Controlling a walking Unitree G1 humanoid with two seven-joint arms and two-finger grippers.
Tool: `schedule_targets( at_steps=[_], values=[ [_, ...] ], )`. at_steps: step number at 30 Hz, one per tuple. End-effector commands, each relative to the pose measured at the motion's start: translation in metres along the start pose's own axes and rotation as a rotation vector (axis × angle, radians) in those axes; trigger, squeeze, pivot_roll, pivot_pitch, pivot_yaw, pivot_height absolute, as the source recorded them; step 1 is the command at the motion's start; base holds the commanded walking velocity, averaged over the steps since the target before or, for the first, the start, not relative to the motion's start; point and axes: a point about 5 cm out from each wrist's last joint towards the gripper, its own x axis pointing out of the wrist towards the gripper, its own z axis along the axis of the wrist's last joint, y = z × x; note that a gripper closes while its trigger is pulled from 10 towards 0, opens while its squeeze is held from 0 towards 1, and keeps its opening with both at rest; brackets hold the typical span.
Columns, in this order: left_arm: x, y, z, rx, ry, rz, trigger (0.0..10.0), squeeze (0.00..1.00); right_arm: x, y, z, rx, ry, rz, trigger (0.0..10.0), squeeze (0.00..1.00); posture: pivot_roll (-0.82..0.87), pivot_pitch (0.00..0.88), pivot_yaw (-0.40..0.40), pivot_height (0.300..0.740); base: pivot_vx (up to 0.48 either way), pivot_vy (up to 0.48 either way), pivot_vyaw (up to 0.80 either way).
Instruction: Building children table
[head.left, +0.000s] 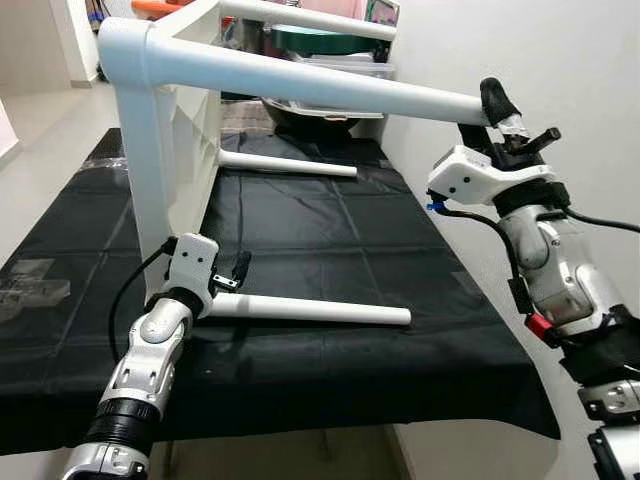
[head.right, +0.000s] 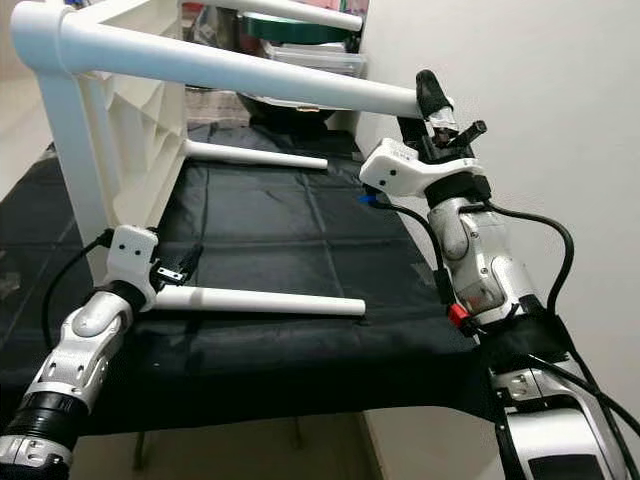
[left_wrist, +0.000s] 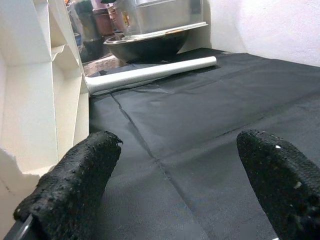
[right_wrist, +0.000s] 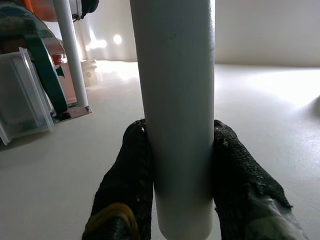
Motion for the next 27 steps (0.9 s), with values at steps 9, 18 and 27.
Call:
schedule_targets(
  at_steps=[9, 18, 27],
  values=[
    [0.000, 0.028, 0.008, 0.075, 0.003, 0.045, 10.0, 0.00, -0.001, 0.015, -0.027, 0.246, 0.232, 0.086, 0.0, 0.00, 0.09, 0.000, -0.118, 0.740, 0.000, 0.000, 0.00],
    [0.007, 0.056, 0.027, 0.180, -0.011, 0.044, 10.0, 0.00, -0.008, 0.029, -0.036, 0.353, 0.333, 0.123, 0.0, 0.00, 0.10, 0.000, -0.108, 0.740, 0.000, 0.000, 0.00],
    [0.012, 0.072, 0.044, 0.245, -0.027, 0.043, 10.0, 0.00, -0.009, 0.032, -0.043, 0.419, 0.394, 0.124, 0.0, 0.00, 0.11, 0.000, -0.106, 0.740, 0.000, 0.000, 0.00]
  ],
)
